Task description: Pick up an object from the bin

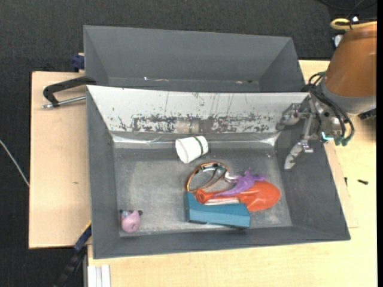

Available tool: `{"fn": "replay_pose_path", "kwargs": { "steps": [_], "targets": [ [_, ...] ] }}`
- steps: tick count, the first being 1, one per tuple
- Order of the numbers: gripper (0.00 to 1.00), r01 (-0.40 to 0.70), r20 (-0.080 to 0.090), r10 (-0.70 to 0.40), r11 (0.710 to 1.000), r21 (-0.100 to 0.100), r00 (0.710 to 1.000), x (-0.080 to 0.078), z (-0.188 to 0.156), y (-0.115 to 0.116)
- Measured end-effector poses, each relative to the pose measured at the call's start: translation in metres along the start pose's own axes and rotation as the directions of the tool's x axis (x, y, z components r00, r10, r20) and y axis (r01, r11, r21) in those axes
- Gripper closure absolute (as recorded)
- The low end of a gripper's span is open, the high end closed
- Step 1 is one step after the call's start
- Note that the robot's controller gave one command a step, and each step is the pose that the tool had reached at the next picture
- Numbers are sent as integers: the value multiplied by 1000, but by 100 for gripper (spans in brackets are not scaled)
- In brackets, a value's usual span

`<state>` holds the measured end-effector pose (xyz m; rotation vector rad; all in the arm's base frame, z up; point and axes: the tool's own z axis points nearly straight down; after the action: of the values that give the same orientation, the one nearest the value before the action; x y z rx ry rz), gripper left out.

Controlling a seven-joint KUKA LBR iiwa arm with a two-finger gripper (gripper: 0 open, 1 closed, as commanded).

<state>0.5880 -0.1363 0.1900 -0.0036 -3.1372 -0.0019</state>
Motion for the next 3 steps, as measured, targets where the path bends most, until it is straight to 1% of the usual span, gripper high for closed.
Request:
{"fn": "replay_pose_path", "kwargs": {
  "steps": [1,2,3],
  "targets": [
    [0,2,8,-2,1000,2,1000,-2,-5,0],
    [0,-125,17,125,992,2,992,3,23,18],
    [0,-200,-2,200,980,-1,980,25,42,45]
  ]
}}
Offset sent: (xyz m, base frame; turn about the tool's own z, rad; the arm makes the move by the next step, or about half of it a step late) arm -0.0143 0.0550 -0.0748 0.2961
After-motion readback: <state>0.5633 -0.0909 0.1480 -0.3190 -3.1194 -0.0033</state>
